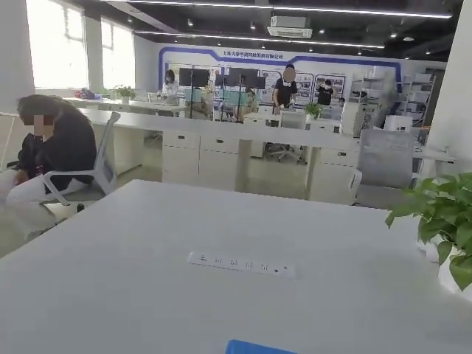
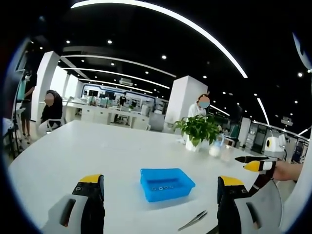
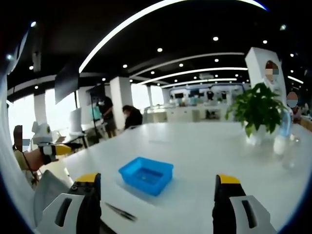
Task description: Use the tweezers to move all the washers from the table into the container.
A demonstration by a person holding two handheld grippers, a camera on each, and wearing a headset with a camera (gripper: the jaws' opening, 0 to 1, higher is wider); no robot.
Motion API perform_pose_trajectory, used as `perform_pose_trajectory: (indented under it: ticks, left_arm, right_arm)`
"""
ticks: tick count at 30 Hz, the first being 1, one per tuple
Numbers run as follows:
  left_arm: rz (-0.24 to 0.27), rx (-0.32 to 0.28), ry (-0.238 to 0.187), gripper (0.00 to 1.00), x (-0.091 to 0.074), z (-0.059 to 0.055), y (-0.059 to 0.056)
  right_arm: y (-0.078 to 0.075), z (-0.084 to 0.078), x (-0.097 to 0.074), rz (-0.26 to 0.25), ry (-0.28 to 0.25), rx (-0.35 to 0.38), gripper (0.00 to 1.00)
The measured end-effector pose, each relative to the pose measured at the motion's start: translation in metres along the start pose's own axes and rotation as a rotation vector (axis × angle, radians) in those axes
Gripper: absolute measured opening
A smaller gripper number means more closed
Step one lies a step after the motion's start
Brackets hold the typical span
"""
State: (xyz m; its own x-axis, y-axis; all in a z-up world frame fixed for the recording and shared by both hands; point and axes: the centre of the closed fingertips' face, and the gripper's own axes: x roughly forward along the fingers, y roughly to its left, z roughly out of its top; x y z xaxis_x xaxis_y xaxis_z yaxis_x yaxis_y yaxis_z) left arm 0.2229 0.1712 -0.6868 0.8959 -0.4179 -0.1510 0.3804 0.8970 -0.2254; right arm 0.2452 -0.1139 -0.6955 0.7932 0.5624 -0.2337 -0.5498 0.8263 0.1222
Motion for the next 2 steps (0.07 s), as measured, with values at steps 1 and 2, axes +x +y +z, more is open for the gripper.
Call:
perform_pose_trajectory:
  ticks: [1,2]
  left_arm:
    - [0.002,-0.002,0.001,0.99,0.0001,0.0,-0.0008]
    - [0.005,-0.007,0.003,0.99,0.0002,-0.0005,-0.0002]
  right_arm:
    - [0.0005,0.0002,0.0005,0.001,-0.001,-0.001,0.96]
    - [0.0013,0.0002,0.0009,0.007,-0.002,0.002,0.97]
